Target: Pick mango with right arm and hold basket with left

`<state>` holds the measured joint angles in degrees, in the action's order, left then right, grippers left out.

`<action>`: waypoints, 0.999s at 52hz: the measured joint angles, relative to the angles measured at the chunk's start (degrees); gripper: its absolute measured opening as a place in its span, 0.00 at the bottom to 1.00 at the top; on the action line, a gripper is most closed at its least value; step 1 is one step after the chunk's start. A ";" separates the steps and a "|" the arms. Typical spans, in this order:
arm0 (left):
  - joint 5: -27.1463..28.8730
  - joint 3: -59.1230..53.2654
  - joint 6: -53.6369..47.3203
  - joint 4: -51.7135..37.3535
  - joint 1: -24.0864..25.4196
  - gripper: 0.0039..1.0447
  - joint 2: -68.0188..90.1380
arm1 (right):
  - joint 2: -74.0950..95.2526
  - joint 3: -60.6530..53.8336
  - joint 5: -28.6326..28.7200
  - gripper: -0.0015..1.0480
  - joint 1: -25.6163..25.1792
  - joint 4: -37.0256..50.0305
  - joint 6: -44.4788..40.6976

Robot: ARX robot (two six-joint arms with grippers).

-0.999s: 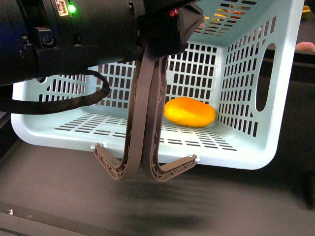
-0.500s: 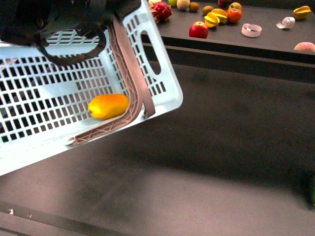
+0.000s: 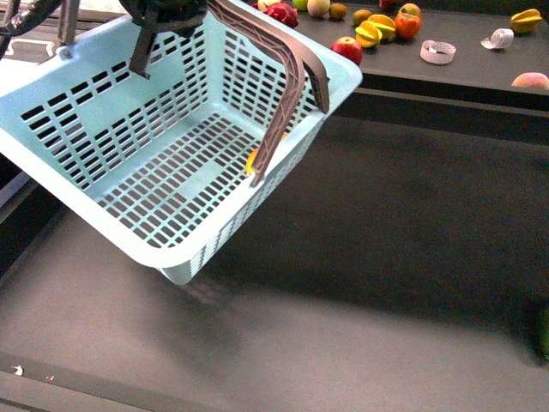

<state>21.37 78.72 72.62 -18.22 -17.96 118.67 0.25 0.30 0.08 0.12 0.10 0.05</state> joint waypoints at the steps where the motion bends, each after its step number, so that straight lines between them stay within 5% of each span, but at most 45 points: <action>1: 0.63 0.44 0.68 0.17 0.39 0.08 0.31 | 0.00 0.00 0.00 0.92 0.00 0.00 0.00; 13: 3.23 2.62 8.28 2.84 4.81 0.08 4.39 | 0.00 0.00 0.00 0.92 0.00 -0.02 0.00; 52: 2.91 1.84 17.97 5.09 7.80 0.08 6.80 | 0.00 0.00 0.00 0.92 0.00 0.00 0.00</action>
<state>24.27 80.55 90.59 -13.13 -10.15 125.47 0.25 0.30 0.08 0.12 0.10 0.05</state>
